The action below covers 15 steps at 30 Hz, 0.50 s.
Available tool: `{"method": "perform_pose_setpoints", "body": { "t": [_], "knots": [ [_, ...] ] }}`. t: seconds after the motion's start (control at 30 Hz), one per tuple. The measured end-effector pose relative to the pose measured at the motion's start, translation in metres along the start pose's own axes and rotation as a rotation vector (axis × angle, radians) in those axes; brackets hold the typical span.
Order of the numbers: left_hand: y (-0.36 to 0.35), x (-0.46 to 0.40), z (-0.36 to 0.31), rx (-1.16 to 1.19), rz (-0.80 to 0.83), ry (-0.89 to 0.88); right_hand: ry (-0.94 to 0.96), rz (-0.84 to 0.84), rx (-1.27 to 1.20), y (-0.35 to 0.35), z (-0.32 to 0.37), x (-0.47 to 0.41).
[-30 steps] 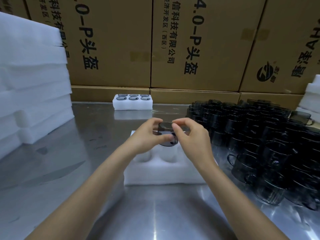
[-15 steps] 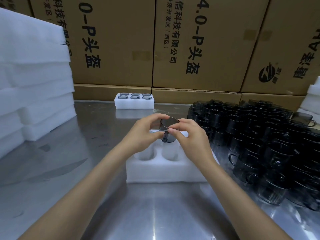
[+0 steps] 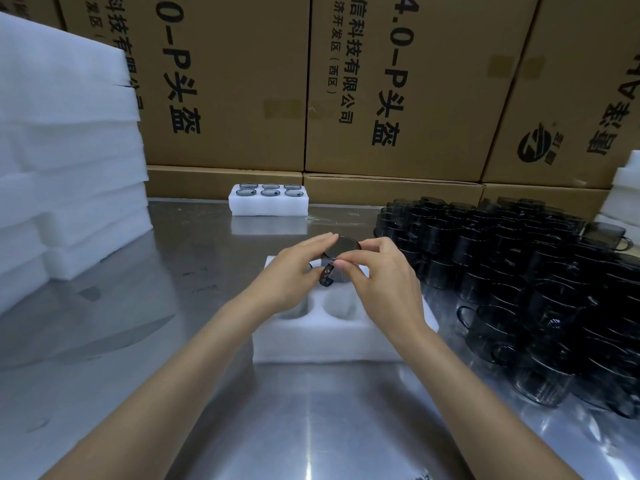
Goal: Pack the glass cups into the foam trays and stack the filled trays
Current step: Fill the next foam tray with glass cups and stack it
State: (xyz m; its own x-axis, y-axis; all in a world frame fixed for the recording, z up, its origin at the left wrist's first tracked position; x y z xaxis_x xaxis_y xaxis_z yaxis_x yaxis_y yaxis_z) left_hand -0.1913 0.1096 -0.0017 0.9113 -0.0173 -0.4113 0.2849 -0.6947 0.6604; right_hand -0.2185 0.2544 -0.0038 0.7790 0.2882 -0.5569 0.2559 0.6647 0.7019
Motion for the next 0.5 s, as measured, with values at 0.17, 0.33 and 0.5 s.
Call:
{"method": "perform_pose_setpoints", "body": {
  "t": [0.17, 0.33, 0.5],
  "knots": [
    [0.0, -0.001, 0.003, -0.038, 0.057, 0.023, -0.006, 0.053, 0.025, -0.003, -0.002, -0.002],
    [0.011, 0.001, 0.002, -0.076, 0.111, 0.036, 0.081, 0.021, 0.071, 0.002, 0.004, 0.0],
    [0.009, 0.012, -0.005, -0.294, 0.127, -0.043, 0.112, 0.267, 0.157, -0.01, 0.006, 0.003]
  ]
}}
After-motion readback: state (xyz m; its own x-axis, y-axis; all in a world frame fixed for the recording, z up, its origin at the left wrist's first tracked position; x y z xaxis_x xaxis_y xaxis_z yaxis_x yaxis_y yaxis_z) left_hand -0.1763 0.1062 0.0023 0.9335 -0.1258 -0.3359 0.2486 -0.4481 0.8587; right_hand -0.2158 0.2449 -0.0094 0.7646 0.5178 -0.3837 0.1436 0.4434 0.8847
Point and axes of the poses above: each hand's wrist, its own x-axis away from the middle knuckle, its own y-axis out of the back of the hand, z = x × y, the point moved 4 cm from there along -x, towards the middle knuckle, and after that the axes turned 5 degrees about x, right-handed, at the moved point
